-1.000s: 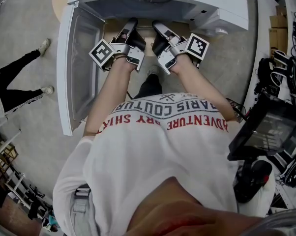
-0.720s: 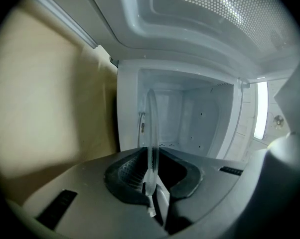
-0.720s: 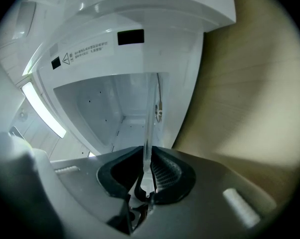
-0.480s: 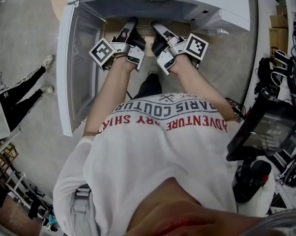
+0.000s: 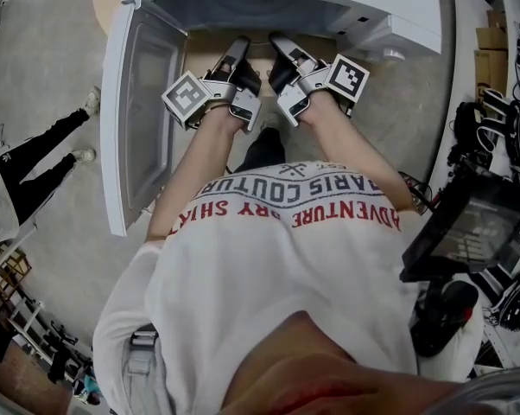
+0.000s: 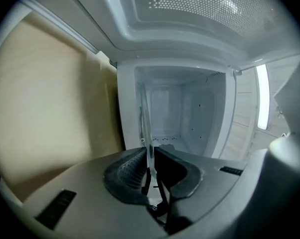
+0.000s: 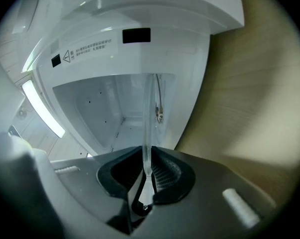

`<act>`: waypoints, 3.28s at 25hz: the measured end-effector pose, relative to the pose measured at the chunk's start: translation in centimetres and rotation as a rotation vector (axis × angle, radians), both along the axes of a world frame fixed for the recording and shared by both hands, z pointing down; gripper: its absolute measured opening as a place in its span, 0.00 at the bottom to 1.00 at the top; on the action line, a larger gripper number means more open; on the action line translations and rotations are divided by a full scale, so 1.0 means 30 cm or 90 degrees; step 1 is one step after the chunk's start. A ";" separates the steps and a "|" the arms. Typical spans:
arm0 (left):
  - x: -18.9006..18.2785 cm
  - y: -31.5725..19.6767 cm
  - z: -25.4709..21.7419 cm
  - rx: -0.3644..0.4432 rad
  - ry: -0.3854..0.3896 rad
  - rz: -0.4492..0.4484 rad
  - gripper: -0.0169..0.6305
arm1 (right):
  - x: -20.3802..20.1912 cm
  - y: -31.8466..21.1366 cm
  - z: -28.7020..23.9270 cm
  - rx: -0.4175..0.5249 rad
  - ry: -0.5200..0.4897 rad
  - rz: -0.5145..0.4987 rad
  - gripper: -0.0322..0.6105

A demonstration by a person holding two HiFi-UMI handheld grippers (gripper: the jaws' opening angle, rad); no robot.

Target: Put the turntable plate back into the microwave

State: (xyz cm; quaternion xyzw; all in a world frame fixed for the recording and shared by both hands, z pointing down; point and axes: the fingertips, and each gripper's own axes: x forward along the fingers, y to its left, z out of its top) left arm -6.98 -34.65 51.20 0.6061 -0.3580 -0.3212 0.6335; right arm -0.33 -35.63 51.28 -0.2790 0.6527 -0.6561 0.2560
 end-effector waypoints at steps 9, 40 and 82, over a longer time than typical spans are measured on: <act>-0.002 -0.044 0.004 -0.002 -0.020 -0.002 0.09 | 0.008 -0.031 0.004 -0.017 -0.008 0.009 0.11; -0.043 -0.119 0.008 0.001 -0.037 -0.009 0.09 | -0.030 -0.092 0.008 -0.024 -0.013 0.016 0.08; 0.204 0.769 -0.368 0.316 -0.414 0.204 0.03 | 0.129 0.834 -0.394 0.388 0.398 -0.221 0.06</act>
